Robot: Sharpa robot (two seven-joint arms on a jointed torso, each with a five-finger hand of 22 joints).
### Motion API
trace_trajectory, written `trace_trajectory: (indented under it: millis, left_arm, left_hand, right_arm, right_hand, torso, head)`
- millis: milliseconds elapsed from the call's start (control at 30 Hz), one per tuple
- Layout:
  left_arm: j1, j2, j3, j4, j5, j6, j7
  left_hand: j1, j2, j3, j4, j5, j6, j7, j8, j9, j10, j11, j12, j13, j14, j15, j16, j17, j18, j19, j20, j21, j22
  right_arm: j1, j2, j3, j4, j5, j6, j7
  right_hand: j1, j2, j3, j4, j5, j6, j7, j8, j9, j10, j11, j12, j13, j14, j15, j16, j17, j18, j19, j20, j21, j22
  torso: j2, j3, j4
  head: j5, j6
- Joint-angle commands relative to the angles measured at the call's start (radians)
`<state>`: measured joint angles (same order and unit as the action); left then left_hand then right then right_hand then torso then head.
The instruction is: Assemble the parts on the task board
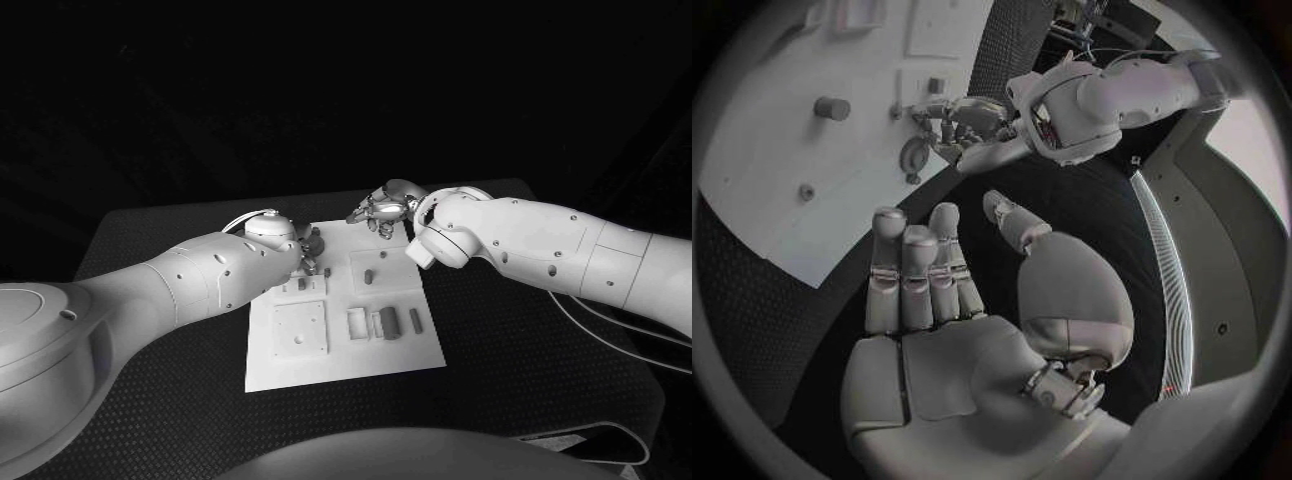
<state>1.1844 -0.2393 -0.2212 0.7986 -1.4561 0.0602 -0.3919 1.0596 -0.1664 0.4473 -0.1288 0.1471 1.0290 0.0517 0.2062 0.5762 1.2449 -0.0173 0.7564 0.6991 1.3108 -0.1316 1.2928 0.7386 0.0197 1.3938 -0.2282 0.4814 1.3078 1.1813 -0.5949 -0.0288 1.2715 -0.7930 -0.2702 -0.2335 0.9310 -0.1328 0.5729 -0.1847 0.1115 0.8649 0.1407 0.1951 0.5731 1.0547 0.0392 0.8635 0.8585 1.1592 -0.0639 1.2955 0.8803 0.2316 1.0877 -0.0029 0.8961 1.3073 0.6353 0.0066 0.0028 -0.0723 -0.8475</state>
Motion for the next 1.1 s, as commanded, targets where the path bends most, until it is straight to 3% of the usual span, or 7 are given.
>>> trace_trajectory:
  millis: [33, 133, 367, 767, 967, 1100]
  left_arm:
    - [-0.029, -0.003, -0.013, -0.001, 0.028, 0.062, 0.011]
    - [-0.029, -0.005, -0.013, -0.005, 0.045, 0.038, 0.015]
    - [-0.028, -0.015, -0.013, -0.004, 0.108, -0.017, 0.026]
    - [-0.028, -0.029, -0.01, 0.004, 0.147, -0.106, 0.04]
    - [-0.015, -0.052, 0.001, 0.033, 0.184, -0.11, 0.043]
    - [-0.009, -0.061, 0.03, 0.047, 0.204, -0.118, 0.047]
  left_hand:
    - [0.025, 0.022, 0.028, -0.04, 0.021, -0.033, 0.042, 0.006, -0.024, 0.01, -0.004, 0.005, -0.001, 0.005, 0.001, 0.008, -0.002, 0.038, 0.004, 0.007, 0.007, 0.023]
    - [0.023, 0.041, 0.032, -0.058, 0.077, -0.028, 0.042, 0.008, -0.027, 0.014, -0.004, 0.008, -0.003, 0.004, 0.0, 0.015, -0.005, 0.036, 0.006, 0.007, 0.013, 0.023]
    - [-0.001, 0.063, 0.035, -0.075, 0.142, -0.027, 0.042, 0.008, -0.032, 0.015, -0.004, 0.01, -0.007, 0.002, 0.001, 0.024, -0.013, 0.035, 0.005, 0.007, 0.019, 0.022]
    - [-0.017, 0.067, 0.039, -0.077, 0.163, -0.025, 0.041, 0.009, -0.034, 0.017, -0.005, 0.014, -0.008, 0.002, 0.0, 0.029, -0.017, 0.036, 0.008, 0.005, 0.022, 0.021]
    - [-0.021, 0.067, 0.039, -0.077, 0.168, -0.026, 0.041, 0.009, -0.035, 0.017, -0.005, 0.014, -0.009, 0.002, -0.001, 0.031, -0.019, 0.037, 0.008, 0.005, 0.023, 0.021]
    - [-0.022, 0.066, 0.039, -0.077, 0.168, -0.026, 0.041, 0.009, -0.035, 0.017, -0.005, 0.014, -0.009, 0.001, -0.001, 0.031, -0.019, 0.037, 0.008, 0.005, 0.023, 0.021]
  right_arm:
    - [0.0, 0.001, 0.001, 0.0, -0.009, 0.009, 0.009]
    - [0.0, 0.001, 0.001, 0.0, -0.009, 0.009, 0.009]
    - [0.0, -0.002, 0.001, -0.001, -0.009, 0.01, 0.01]
    - [0.0, -0.004, 0.001, 0.0, -0.009, 0.013, 0.012]
    - [0.0, -0.009, 0.001, -0.001, -0.009, 0.016, 0.02]
    - [0.0, -0.01, 0.001, -0.009, -0.009, 0.026, 0.037]
  right_hand:
    - [-0.009, 0.001, 0.001, -0.008, 0.002, -0.005, 0.011, 0.005, 0.001, -0.003, -0.001, 0.005, -0.001, 0.002, -0.007, -0.002, -0.001, 0.03, 0.005, -0.004, -0.003, 0.009]
    - [-0.009, 0.001, 0.001, -0.008, 0.002, -0.005, 0.011, 0.005, 0.001, -0.003, -0.001, 0.005, -0.001, 0.002, -0.007, -0.002, -0.002, 0.03, 0.005, -0.004, -0.003, 0.009]
    - [-0.009, 0.001, 0.001, -0.008, 0.002, -0.005, 0.011, 0.005, 0.001, -0.003, -0.001, 0.005, -0.002, 0.002, -0.007, -0.002, -0.002, 0.03, 0.005, -0.004, -0.003, 0.009]
    - [-0.01, 0.001, 0.001, -0.009, 0.002, -0.005, 0.011, 0.005, 0.001, -0.003, -0.001, 0.005, -0.002, 0.002, -0.007, -0.002, -0.002, 0.03, 0.004, -0.004, -0.004, 0.009]
    - [-0.01, 0.0, 0.001, -0.009, 0.002, -0.005, 0.011, 0.005, 0.001, -0.003, -0.001, 0.005, -0.002, 0.002, -0.007, -0.002, -0.002, 0.03, 0.004, -0.004, -0.004, 0.009]
    - [-0.009, 0.0, 0.002, -0.01, 0.002, -0.005, 0.011, 0.005, 0.001, -0.003, -0.001, 0.005, -0.002, 0.002, -0.007, -0.002, -0.002, 0.03, 0.004, -0.004, -0.004, 0.009]
  torso:
    - [0.0, 0.0001, 0.0004]
    - [0.0, 0.0003, 0.0008]
    - [0.0, 0.0, 0.0018]
    - [0.0, 0.0003, 0.0011]
    - [-0.001, 0.0005, 0.0033]
    - [-0.002, 0.0001, 0.0026]
  head:
    - [0.0, 0.001]
    - [0.001, 0.003]
    - [0.0, 0.009]
    - [0.004, 0.015]
    - [0.006, 0.018]
    - [0.008, 0.022]
